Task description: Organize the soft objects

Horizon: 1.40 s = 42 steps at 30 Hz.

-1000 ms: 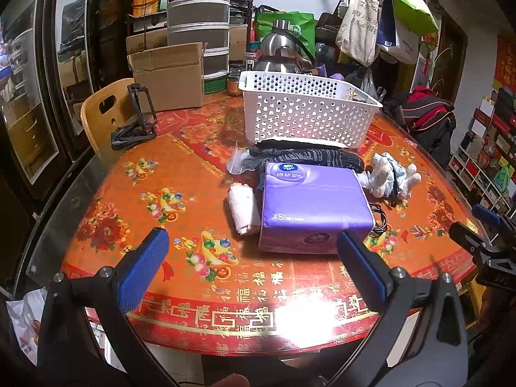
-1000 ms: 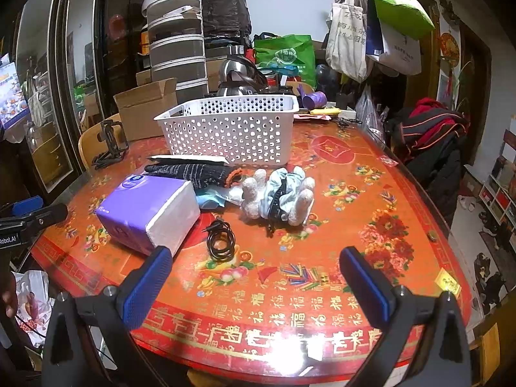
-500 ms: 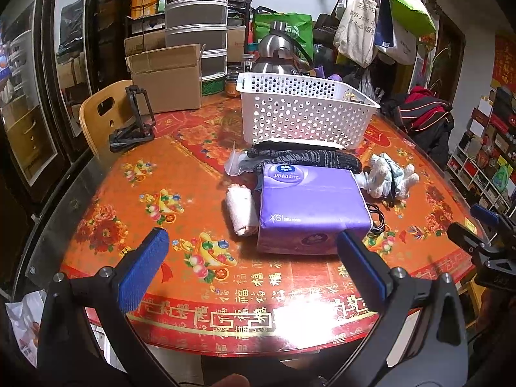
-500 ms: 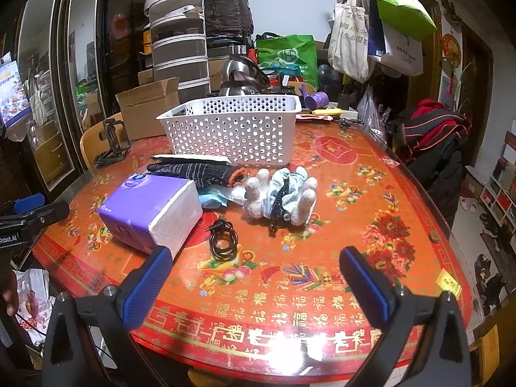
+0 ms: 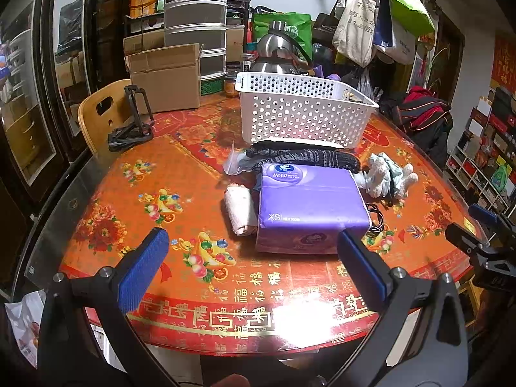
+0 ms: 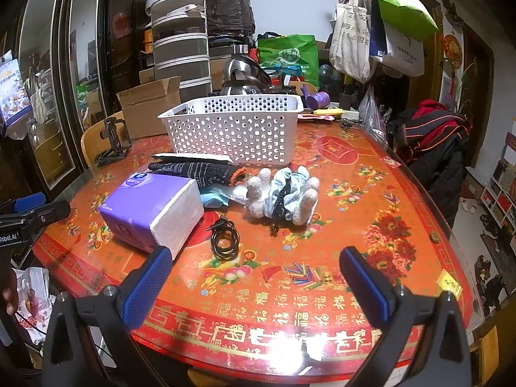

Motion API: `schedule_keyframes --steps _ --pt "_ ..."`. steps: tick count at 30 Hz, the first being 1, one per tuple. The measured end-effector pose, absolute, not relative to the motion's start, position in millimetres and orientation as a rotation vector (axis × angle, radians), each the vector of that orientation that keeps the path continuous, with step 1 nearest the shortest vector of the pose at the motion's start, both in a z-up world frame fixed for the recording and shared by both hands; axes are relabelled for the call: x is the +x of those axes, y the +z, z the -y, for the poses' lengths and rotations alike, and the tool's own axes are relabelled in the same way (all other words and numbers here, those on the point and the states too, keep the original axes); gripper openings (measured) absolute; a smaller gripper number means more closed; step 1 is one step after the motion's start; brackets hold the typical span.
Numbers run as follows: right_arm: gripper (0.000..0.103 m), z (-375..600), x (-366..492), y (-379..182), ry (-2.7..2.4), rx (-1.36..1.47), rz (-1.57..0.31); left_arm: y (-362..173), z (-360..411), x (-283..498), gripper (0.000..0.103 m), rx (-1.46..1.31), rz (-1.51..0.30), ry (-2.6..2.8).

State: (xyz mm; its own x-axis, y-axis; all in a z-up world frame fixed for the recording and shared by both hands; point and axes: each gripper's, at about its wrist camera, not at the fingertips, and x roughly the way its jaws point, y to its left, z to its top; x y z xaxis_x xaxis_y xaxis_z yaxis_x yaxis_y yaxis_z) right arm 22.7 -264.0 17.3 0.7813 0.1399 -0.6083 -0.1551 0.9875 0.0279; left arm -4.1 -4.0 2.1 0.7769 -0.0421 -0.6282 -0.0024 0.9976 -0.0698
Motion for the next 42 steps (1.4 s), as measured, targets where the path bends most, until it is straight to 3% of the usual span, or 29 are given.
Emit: schedule_keyframes --steps 26,30,39,42 --pt "0.103 261.6 28.8 9.3 0.196 0.007 -0.665 2.8 -4.1 -0.6 0.103 -0.080 -0.618 -0.014" --pt "0.103 261.2 36.0 -0.5 0.158 -0.006 -0.569 0.3 -27.5 16.3 0.103 -0.148 -0.599 -0.055" --pt "0.103 250.0 77.3 -45.9 0.251 0.041 -0.777 -44.0 -82.2 83.4 0.103 -0.240 -0.781 -0.059" --pt "0.096 244.1 81.6 -50.9 0.260 0.018 -0.771 -58.2 -76.9 101.1 0.103 -0.236 -0.815 -0.117"
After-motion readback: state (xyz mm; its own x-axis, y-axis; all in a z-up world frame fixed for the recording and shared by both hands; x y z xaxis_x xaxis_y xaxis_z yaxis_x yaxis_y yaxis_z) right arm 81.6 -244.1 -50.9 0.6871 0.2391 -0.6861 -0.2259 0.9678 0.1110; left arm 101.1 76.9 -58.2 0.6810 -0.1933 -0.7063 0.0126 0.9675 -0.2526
